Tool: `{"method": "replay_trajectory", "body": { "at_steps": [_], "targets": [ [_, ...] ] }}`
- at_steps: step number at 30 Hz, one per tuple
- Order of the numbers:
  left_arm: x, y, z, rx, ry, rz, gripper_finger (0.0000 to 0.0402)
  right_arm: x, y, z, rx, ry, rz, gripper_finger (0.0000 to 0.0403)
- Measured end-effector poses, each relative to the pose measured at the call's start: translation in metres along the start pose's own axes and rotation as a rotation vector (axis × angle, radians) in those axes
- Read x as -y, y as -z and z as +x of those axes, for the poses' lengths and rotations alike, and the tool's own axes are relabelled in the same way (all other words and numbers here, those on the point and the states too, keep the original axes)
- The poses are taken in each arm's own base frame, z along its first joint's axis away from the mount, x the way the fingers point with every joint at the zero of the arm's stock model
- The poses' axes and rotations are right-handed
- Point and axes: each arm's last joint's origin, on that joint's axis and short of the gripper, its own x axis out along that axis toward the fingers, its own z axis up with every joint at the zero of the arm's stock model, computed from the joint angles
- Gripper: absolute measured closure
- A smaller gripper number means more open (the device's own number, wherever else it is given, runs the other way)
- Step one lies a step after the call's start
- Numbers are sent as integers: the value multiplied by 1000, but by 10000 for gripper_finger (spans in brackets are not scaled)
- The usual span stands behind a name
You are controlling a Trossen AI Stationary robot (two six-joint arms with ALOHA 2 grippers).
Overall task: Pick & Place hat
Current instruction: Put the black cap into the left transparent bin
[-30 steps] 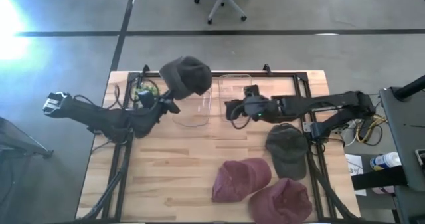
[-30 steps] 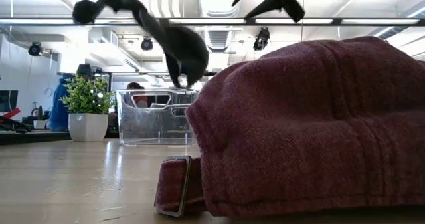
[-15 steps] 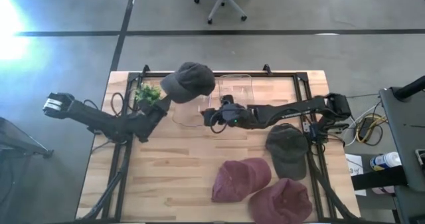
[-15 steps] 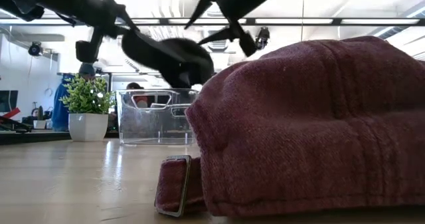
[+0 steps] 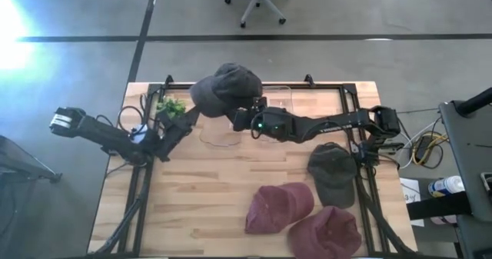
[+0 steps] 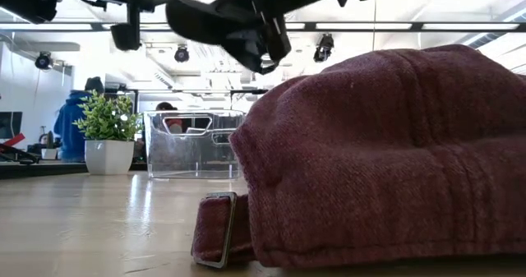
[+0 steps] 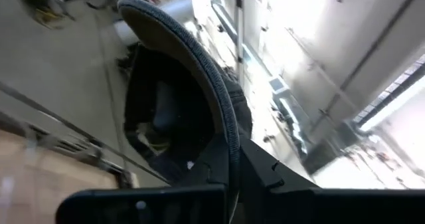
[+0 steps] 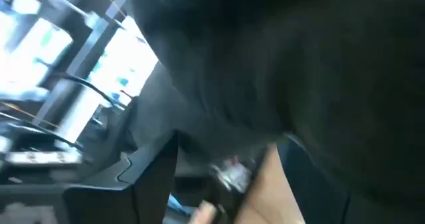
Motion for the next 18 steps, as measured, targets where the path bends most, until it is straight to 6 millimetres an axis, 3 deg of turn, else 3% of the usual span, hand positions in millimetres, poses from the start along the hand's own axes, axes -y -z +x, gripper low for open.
{"method": "replay_trajectory", "body": {
  "at_steps": [5, 9, 13, 18],
  "targets": [
    [5, 0, 2, -21, 33, 0, 392, -10, -7, 1, 44, -54, -38, 149],
    [7, 0, 2, -31, 48, 9, 392, -14, -9, 1, 48, -66, -40, 179],
    [8, 0, 3, -46, 65, 35, 382, -14, -9, 1, 48, -70, -66, 244],
    [9, 1, 3, -52, 64, 101, 344, -17, -11, 0, 47, -85, -93, 353]
  ]
}}
